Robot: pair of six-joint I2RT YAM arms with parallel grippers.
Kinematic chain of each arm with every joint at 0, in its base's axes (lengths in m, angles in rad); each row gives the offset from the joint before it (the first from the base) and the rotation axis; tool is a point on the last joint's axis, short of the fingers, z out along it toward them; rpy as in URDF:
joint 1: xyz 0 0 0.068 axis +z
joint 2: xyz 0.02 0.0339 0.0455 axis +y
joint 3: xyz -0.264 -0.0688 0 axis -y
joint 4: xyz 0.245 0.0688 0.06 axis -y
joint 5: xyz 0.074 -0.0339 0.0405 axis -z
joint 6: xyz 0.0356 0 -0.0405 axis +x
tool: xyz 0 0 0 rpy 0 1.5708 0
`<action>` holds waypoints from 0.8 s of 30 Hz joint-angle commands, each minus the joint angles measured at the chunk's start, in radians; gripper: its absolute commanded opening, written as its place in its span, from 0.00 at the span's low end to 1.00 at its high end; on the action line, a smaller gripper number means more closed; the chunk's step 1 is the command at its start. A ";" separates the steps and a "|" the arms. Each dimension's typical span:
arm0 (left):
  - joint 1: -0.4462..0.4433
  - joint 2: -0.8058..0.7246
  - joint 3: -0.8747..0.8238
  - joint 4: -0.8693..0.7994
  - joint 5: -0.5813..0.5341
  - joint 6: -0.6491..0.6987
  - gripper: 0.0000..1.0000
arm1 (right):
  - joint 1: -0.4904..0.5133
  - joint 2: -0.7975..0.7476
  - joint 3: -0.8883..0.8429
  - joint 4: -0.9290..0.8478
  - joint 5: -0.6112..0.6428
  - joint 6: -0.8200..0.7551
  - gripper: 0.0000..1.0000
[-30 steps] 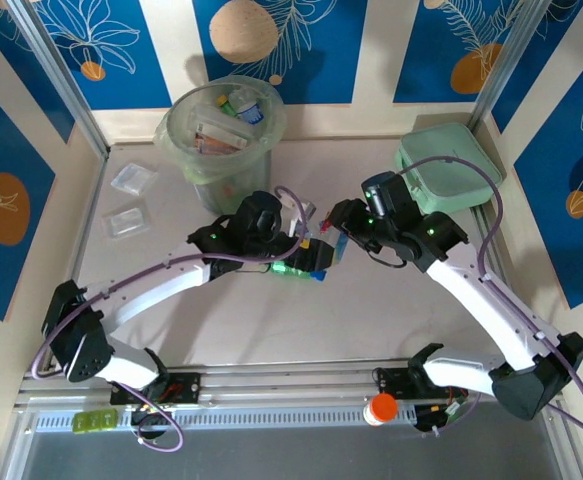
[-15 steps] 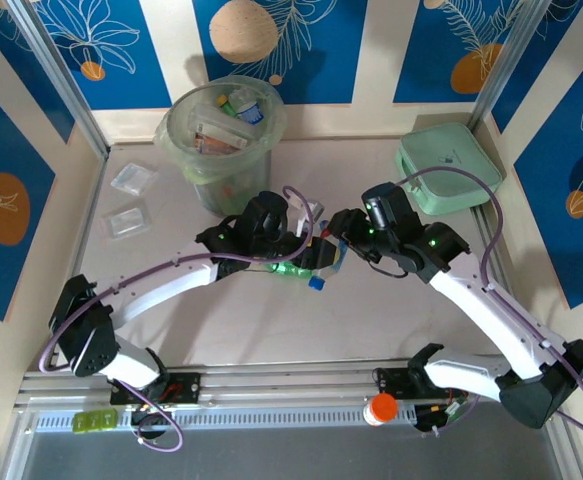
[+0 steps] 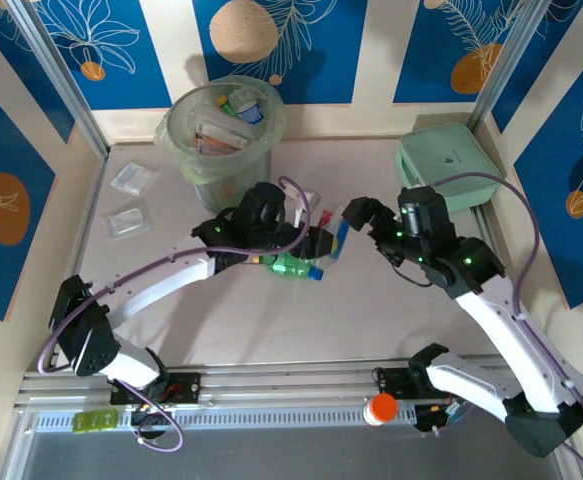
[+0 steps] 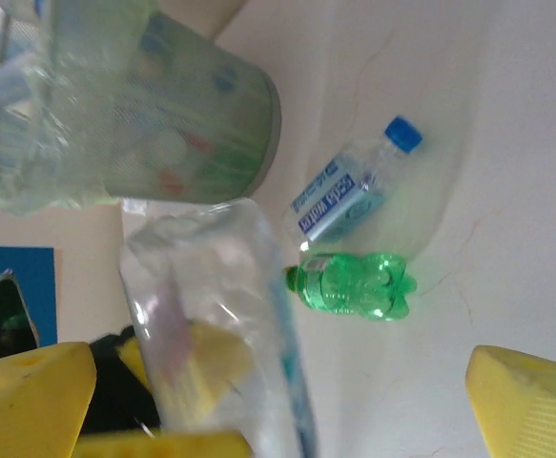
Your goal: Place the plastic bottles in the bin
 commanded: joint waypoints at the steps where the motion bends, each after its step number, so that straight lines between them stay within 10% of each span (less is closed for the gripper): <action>1: 0.073 -0.043 0.101 -0.074 -0.096 -0.025 0.44 | -0.043 -0.066 0.041 -0.042 0.015 -0.087 1.00; 8: 0.185 0.028 0.453 -0.325 -0.548 -0.300 0.45 | -0.117 -0.130 -0.002 -0.034 -0.008 -0.105 0.98; 17: 0.359 0.317 0.944 -0.595 -0.638 -0.626 0.39 | -0.144 -0.089 -0.063 -0.016 -0.055 -0.090 0.98; 24: 0.439 0.404 0.998 -0.670 -0.720 -0.797 0.35 | -0.161 -0.072 -0.088 -0.007 -0.070 -0.102 0.98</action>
